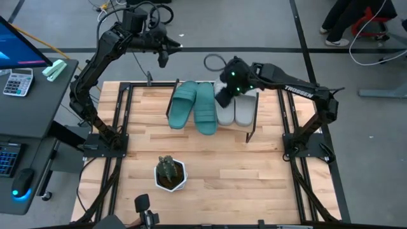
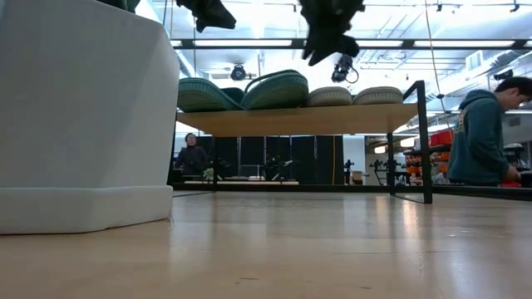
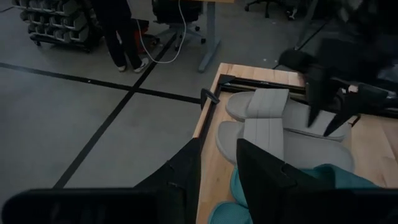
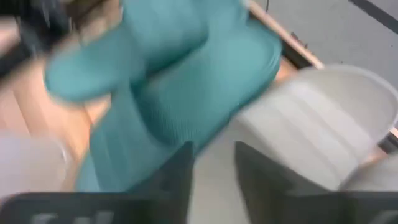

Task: Pick and place slides into the shelf
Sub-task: Adjust the green slide on the shelf

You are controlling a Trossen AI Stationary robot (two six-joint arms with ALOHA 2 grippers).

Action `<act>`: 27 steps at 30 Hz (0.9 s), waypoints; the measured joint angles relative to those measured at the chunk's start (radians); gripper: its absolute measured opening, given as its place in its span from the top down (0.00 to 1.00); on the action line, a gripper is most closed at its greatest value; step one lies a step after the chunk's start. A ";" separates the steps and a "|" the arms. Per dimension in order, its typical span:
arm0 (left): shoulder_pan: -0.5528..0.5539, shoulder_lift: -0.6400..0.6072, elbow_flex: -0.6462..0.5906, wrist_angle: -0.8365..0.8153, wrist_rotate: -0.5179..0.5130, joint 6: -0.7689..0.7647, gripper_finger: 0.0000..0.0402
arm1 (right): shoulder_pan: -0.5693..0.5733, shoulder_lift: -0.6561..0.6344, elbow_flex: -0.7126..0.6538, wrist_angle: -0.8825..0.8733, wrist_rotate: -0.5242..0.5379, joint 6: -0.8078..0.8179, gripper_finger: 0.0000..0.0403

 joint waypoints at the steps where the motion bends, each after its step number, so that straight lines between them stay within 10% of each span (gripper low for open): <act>1: 0.000 0.000 0.000 0.000 0.000 0.000 0.73 | 0.012 0.000 0.005 -0.039 0.000 -0.031 0.75; 5: -0.001 0.000 0.000 0.000 0.000 0.000 0.73 | 0.063 0.000 -0.013 -0.111 -0.001 -0.094 0.97; 27: 0.000 0.000 -0.001 0.002 0.000 -0.003 0.73 | 0.130 0.001 -0.219 0.242 -0.085 0.024 0.99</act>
